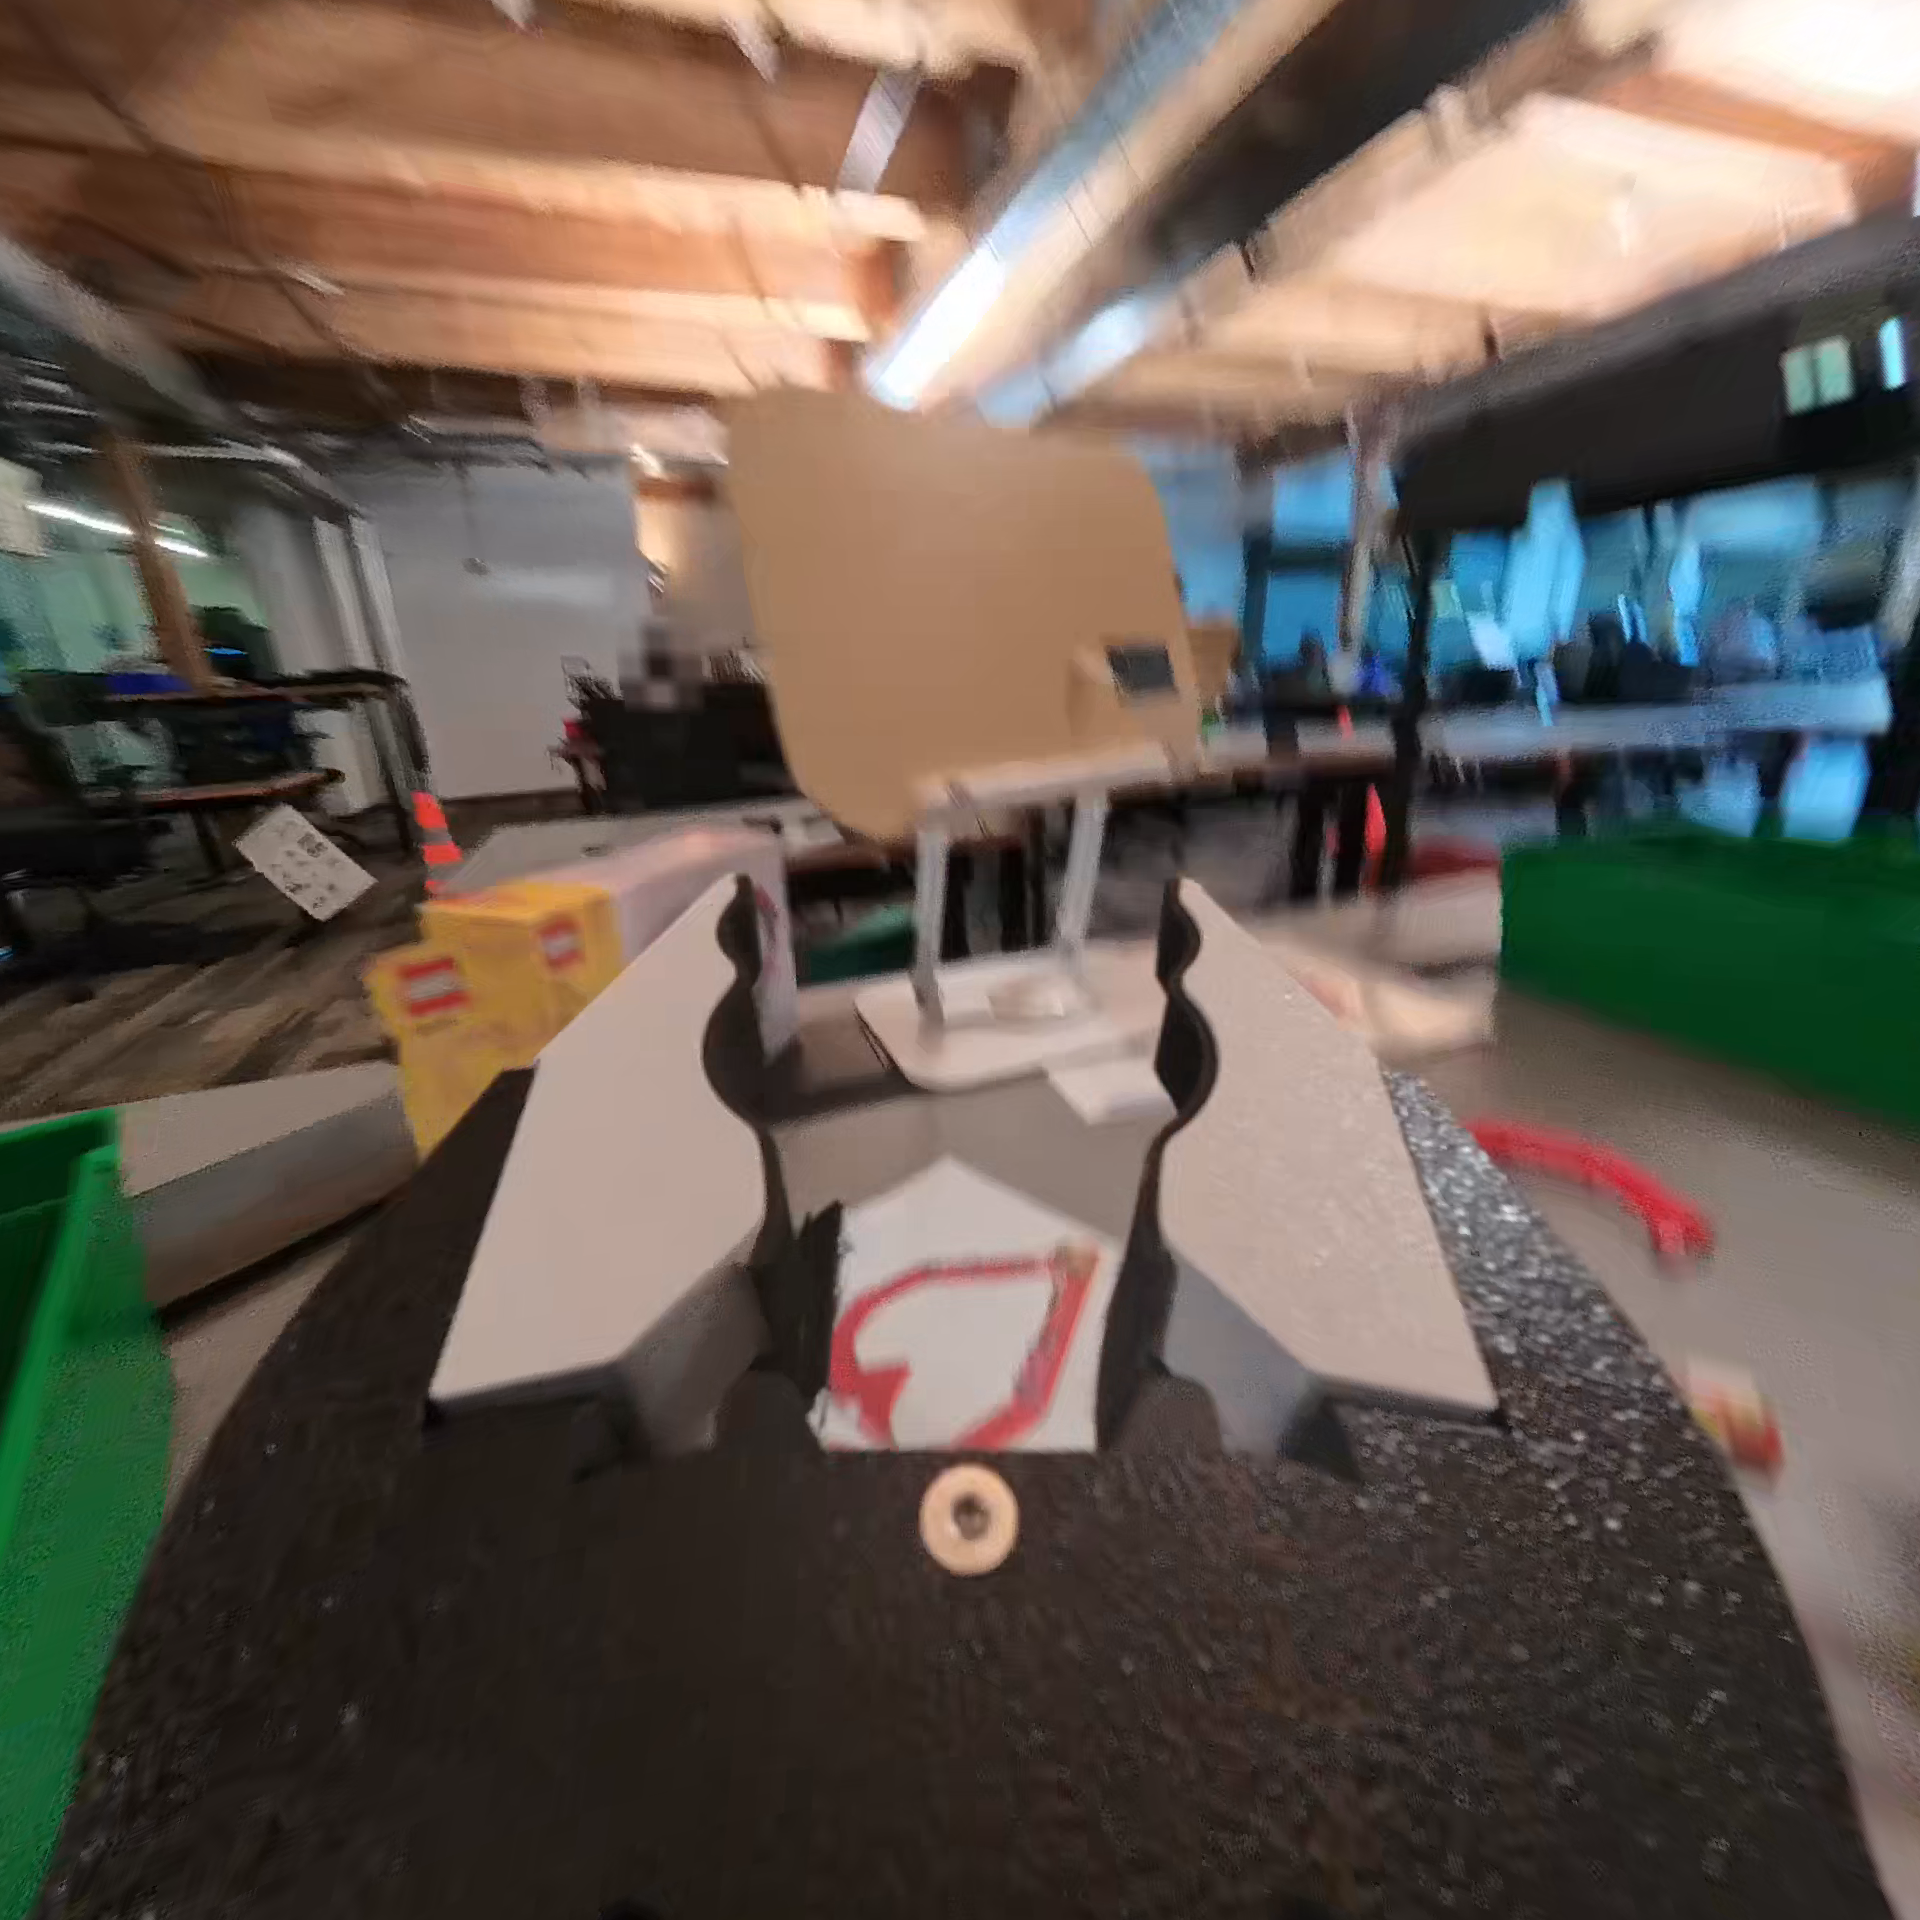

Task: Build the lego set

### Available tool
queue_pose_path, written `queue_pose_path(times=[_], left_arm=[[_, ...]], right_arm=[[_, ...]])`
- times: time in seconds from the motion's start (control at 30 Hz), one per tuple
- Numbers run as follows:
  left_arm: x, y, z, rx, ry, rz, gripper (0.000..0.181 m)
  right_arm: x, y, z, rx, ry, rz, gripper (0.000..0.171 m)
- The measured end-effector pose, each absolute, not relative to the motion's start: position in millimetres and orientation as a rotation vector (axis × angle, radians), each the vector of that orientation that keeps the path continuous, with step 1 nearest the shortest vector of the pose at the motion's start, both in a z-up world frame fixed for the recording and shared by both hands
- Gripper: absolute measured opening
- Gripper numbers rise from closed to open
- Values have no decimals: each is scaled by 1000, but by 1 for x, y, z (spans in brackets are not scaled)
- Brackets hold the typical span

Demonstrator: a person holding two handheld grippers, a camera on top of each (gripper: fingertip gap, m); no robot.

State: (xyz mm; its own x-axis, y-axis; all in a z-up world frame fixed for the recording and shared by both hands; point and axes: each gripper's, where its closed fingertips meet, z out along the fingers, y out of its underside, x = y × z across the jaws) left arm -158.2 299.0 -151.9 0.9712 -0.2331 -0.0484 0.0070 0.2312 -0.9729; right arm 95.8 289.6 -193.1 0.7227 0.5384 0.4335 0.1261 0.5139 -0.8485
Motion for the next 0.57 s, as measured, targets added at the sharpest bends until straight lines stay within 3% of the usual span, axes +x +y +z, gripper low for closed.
queue_pose_path(times=[0.27,0.57], left_arm=[[-52,322,-292,-1891,925,-286,63],[-59,341,-314,-1893,947,-305,38]], right_arm=[[79,283,-206,-955,-851,227,37],[69,274,-213,-953,-919,284,36]])
